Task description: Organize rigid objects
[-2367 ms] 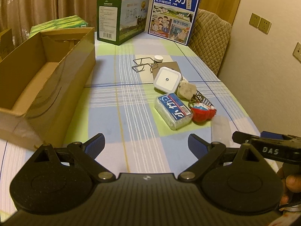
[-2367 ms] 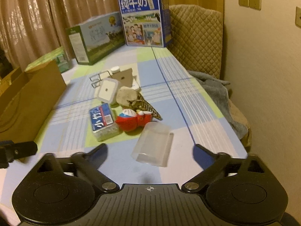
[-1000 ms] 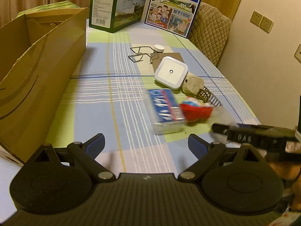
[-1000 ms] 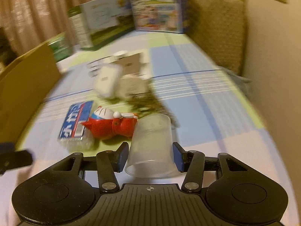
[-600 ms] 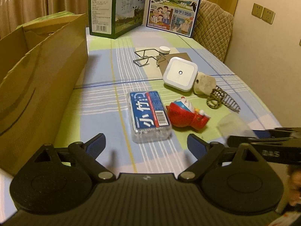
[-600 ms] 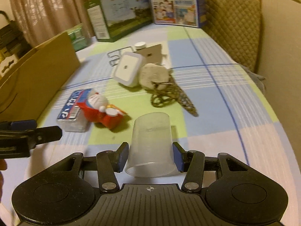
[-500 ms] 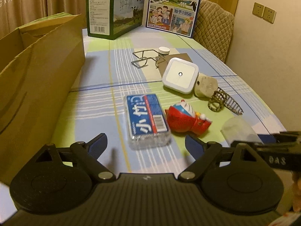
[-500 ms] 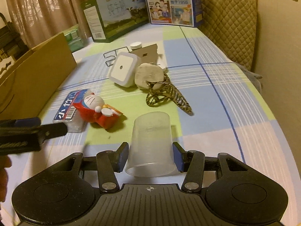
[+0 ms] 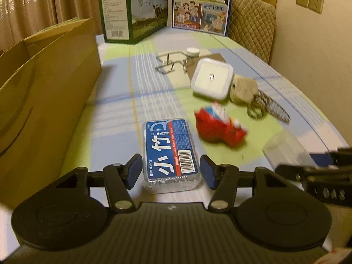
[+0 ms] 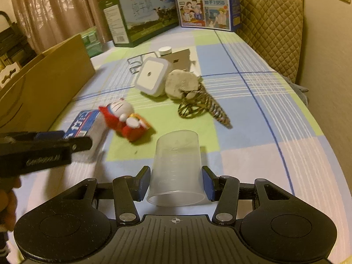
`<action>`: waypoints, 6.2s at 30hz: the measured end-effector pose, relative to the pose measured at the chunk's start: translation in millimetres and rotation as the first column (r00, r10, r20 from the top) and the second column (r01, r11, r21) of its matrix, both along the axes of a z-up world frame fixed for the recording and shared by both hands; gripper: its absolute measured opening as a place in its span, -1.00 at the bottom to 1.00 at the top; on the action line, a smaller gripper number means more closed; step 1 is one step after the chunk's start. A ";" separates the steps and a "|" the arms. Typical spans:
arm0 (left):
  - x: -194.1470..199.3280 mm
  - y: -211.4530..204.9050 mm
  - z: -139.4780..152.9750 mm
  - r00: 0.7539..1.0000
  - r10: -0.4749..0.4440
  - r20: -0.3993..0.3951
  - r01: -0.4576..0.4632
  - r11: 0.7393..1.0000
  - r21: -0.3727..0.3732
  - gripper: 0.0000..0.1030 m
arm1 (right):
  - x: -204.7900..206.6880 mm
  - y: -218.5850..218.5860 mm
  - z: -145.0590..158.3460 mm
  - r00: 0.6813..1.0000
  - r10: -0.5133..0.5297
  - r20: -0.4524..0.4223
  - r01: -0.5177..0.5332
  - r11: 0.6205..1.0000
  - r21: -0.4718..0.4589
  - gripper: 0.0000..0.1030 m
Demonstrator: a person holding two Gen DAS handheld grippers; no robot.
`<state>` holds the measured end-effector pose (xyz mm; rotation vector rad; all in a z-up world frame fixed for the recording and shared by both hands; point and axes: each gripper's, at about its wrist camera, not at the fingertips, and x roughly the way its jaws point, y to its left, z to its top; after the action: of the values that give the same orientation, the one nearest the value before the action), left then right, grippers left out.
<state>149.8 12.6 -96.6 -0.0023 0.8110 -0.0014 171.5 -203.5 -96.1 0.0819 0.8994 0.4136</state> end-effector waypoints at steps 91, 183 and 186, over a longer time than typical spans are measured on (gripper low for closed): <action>-43.5 258.6 106.2 0.986 0.161 0.034 -0.164 0.981 0.100 0.02 | -4.7 299.9 101.5 0.869 0.468 0.161 -0.477 0.879 0.021 -0.05; 21.1 -38.3 19.5 0.971 -0.235 0.046 0.232 0.971 0.061 0.56 | 29.9 -49.0 51.8 0.990 -0.036 0.135 0.034 0.999 0.018 0.25; 35.4 -44.1 7.0 0.963 -0.266 0.039 0.262 0.961 0.084 0.64 | 43.9 -47.2 38.2 0.991 -0.028 0.133 0.027 1.000 0.009 0.25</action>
<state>185.2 -31.6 -89.6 0.1797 0.7562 -0.2216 215.4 -250.7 -57.9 0.0727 0.7650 0.3922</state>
